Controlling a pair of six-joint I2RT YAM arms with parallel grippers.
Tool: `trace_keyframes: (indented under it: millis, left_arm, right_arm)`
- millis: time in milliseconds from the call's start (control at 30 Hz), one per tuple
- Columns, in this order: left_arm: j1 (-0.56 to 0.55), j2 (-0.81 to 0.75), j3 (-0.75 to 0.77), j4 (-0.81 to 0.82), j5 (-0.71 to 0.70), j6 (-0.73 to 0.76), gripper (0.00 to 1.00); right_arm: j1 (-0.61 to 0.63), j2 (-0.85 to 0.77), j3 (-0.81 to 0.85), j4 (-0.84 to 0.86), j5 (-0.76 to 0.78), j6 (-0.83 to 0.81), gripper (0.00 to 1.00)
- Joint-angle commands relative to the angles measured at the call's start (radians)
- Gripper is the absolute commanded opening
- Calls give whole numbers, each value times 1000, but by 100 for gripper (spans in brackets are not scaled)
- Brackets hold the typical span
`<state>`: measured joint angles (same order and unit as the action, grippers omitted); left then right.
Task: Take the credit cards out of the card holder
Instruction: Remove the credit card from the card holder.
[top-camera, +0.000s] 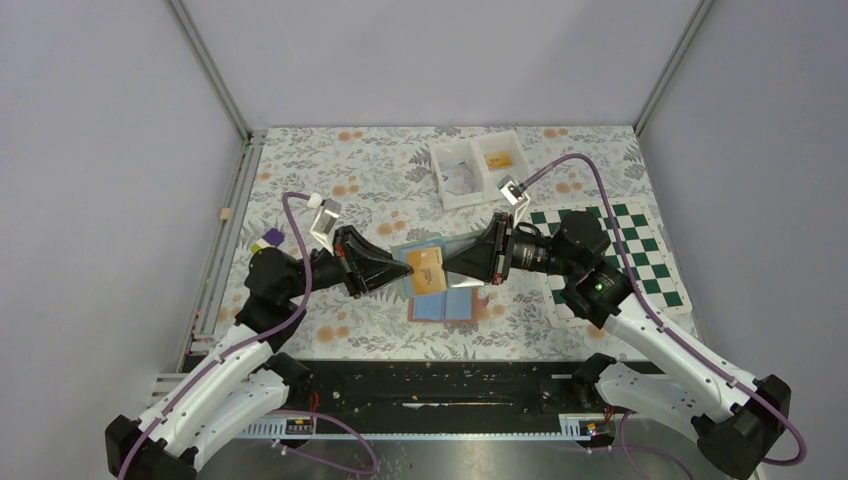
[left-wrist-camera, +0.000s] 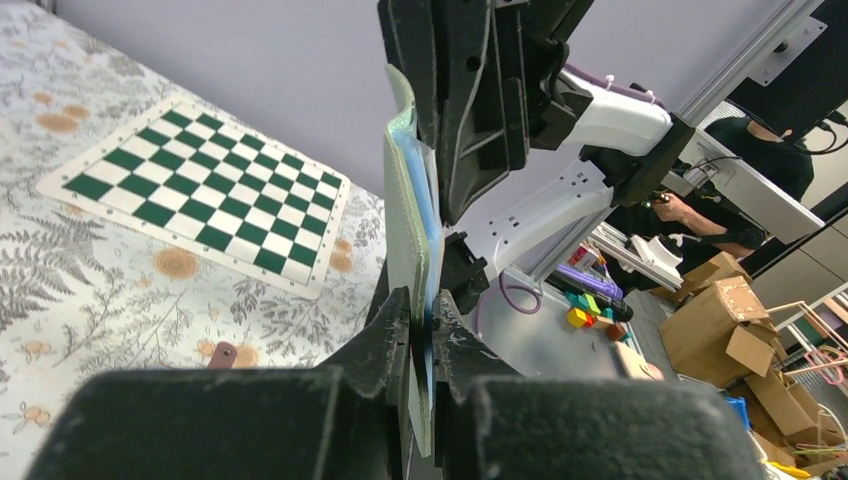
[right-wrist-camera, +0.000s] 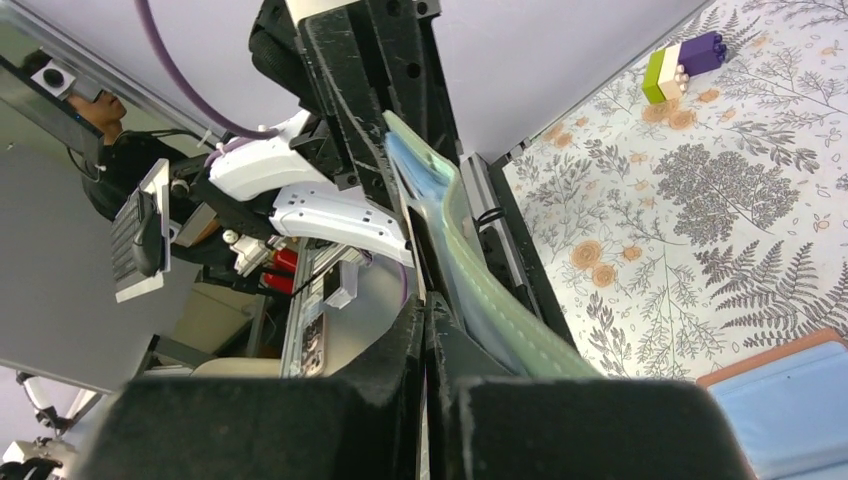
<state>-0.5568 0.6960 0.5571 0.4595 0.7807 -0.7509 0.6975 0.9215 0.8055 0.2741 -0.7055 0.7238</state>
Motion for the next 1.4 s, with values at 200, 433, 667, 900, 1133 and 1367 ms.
trace_keyframes:
  millis: [200,433,667,900,1133,1367]
  left_arm:
    - [9,25,51,-110,-41,22,0]
    - [26,38,50,-55,-36,-69,0]
    - [42,33,53,-40,-19,-129,0]
    - [44,39,51,-16,-4,-156,0]
    - [45,58,46,18,16,-182,0]
    - [48,60,40,4,18,-168,0]
  right_arm:
    - [-20,-24,-1,84,-28,84,44]
    - [-20,20,-13,59,6,124,50]
    - [-20,24,-48,58,55,117,49]
    - [-20,51,-45,78,50,126,54]
    - [-20,92,-57,217,-13,207,47]
    - [-20,129,-86,396,-66,302,10]
